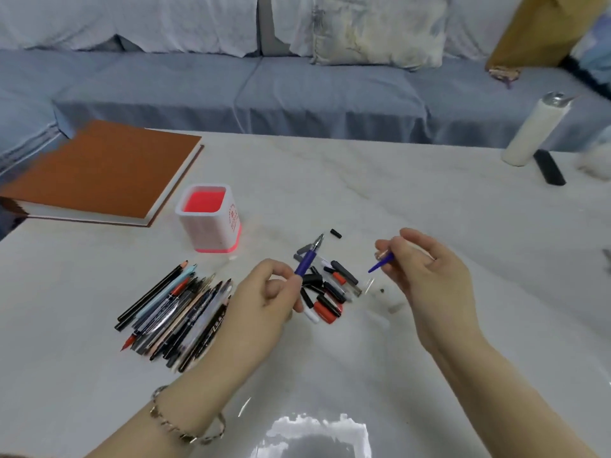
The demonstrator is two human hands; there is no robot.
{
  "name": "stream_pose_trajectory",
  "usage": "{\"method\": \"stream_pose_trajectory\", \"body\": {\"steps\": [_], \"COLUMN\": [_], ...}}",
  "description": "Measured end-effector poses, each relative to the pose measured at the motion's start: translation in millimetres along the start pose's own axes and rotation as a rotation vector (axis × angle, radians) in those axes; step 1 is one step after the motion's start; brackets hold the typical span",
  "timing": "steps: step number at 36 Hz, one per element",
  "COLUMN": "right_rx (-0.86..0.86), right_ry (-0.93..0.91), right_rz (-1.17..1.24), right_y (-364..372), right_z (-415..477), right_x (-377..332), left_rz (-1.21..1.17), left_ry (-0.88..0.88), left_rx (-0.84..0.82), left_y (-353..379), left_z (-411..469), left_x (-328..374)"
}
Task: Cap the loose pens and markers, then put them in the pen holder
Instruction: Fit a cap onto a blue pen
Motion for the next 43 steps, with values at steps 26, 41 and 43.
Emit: {"method": "stream_pose_trajectory", "body": {"steps": [26,41,43], "right_rx": [-0.035,-0.176,-0.202], "right_ry": [0.046,0.137,0.109], "right_rz": [0.103,0.025,-0.001], "right_y": [21,14,13], "right_z": [1,-7,-10], "right_x": [6,31,31], "left_rz": [-0.036,0.098,0.115], "left_ry": [0.039,0.108,0.124], "left_rx": [-0.14,-0.067,-0.043], "left_y": [5,1,2], "left_z": [10,4,-1], "left_x": [-2,-15,-14]}}
Point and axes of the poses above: each hand's wrist, its own z-axis towards the middle knuckle, its own y-axis out of the palm, x = y × z, the point moved 2 cm from there along z, towards the middle knuckle, and after that the axes turned 8 degrees about z, right-handed, at the moved point
